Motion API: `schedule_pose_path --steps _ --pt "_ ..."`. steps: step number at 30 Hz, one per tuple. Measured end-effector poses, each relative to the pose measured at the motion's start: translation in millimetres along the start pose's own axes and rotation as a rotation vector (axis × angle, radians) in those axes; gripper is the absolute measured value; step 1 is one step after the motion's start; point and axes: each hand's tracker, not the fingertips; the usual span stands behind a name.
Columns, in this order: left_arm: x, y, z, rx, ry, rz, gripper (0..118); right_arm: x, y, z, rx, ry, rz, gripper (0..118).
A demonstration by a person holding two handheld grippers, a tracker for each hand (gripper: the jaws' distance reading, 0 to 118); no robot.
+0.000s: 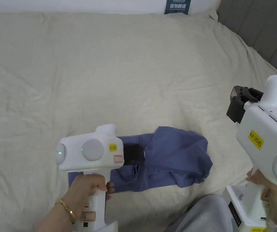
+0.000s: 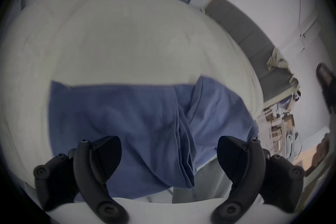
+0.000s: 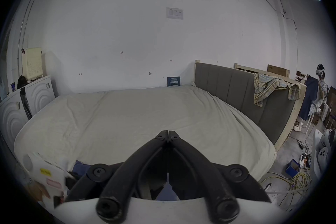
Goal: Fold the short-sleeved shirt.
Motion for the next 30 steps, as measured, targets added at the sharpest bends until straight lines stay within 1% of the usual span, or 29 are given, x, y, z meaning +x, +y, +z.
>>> schedule_pose_path --steps 2,3,4,5,6,7,8,9,12,15,18,20,22,24,25,27,29,30 --pt "-2 10 28 0.102 0.054 -0.003 109 0 0 0 -0.001 0.012 -0.003 0" --pt "-4 14 42 0.161 0.109 -0.018 107 -2 1 0 0.001 0.017 -0.004 0" --pt "-5 14 53 0.217 0.169 -0.035 98 -4 1 1 0.004 0.021 -0.002 0" --pt "-4 13 60 0.26 0.238 -0.049 84 -6 1 2 0.008 0.027 0.002 0" --pt "-5 9 62 0.286 0.324 -0.069 63 -8 2 2 0.01 0.032 0.008 0" --pt "-6 3 59 0.271 0.381 -0.089 34 -9 3 2 0.012 0.039 0.015 0" --pt "-7 -3 55 0.244 0.392 -0.096 19 -11 3 2 0.012 0.046 0.022 0" --pt "-7 -12 47 0.22 0.377 -0.096 16 -12 4 2 0.012 0.049 0.027 0" --pt "7 -39 21 0.077 0.295 -0.136 16 -14 5 4 0.017 0.056 0.039 0" --pt "34 -62 1 0.064 0.27 -0.255 16 -13 5 5 0.009 0.053 0.044 0" --pt "59 -75 -18 0.029 0.196 -0.303 16 -10 2 9 0.001 0.046 0.039 0" --pt "70 -80 -34 -0.008 0.235 -0.356 16 -7 0 11 -0.004 0.039 0.039 0" --pt "75 -81 -47 -0.062 0.283 -0.367 16 -4 -1 13 -0.008 0.032 0.041 0" --pt "76 -79 -40 -0.019 0.268 -0.348 16 0 -2 14 -0.006 0.022 0.041 0" --pt "74 -76 -36 -0.011 0.222 -0.314 16 1 -1 15 -0.005 0.021 0.04 0" --pt "63 -64 -17 0.03 0.088 -0.196 16 3 0 15 -0.003 0.018 0.036 0" --pt "51 -49 6 0.11 0.045 -0.1 16 4 2 14 -0.003 0.02 0.034 0" --pt "44 -42 18 0.166 0.047 -0.063 24 4 3 14 0.0 0.021 0.034 0"
